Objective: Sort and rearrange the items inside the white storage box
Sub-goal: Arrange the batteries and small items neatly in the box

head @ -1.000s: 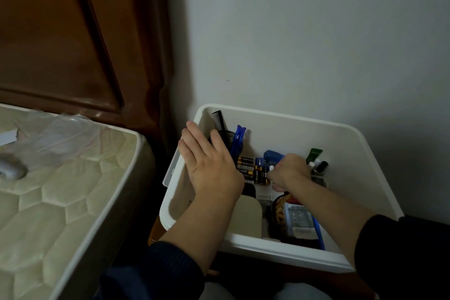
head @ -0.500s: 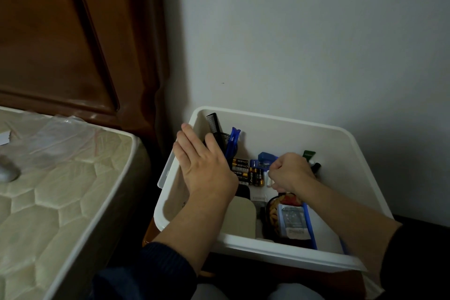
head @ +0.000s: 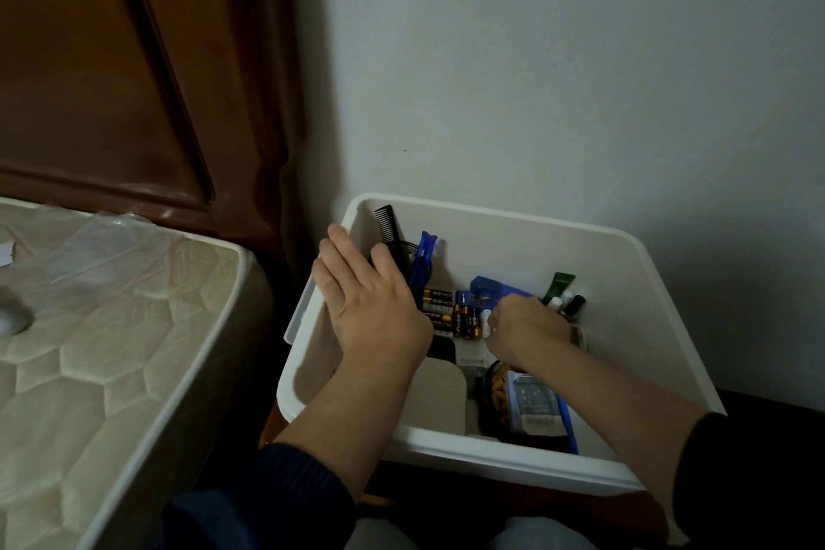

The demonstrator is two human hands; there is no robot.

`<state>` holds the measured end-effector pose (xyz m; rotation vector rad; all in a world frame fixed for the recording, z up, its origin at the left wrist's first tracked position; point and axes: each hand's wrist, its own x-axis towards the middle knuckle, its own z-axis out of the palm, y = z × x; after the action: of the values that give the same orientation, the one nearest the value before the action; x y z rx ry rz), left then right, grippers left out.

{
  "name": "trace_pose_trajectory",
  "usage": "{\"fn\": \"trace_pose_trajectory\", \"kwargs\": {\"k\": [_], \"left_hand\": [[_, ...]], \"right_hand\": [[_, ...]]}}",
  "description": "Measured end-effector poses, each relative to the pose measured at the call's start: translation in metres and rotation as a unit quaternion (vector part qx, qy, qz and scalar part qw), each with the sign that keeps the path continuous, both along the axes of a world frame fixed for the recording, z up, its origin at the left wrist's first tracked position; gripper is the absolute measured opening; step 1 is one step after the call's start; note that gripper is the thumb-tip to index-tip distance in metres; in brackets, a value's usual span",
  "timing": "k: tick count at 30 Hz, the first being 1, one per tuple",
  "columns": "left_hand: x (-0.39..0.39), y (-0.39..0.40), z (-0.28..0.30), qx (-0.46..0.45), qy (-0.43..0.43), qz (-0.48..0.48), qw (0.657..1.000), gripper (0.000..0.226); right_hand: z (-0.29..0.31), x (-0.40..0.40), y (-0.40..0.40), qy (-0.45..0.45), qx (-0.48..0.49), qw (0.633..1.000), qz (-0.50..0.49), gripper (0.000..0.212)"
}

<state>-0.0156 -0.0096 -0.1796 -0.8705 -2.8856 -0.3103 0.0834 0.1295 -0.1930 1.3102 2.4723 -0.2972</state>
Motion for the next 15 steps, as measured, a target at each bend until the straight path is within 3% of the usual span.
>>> {"fn": "trace_pose_trajectory", "kwargs": {"k": [9,11,15], "left_hand": [[-0.001,0.0,-0.001,0.001,0.004,0.001,1.0,0.068],[-0.001,0.001,-0.001,0.001,0.005,0.0,1.0,0.067],[-0.001,0.001,-0.002,0.001,0.005,-0.001,1.0,0.066]], "right_hand": [[0.001,0.003,0.001,0.015,-0.003,0.999,0.031,0.023],[0.003,0.005,-0.001,0.011,-0.011,0.997,0.07,0.02],[-0.001,0.002,-0.012,-0.07,-0.002,0.982,0.173,0.035]]}}
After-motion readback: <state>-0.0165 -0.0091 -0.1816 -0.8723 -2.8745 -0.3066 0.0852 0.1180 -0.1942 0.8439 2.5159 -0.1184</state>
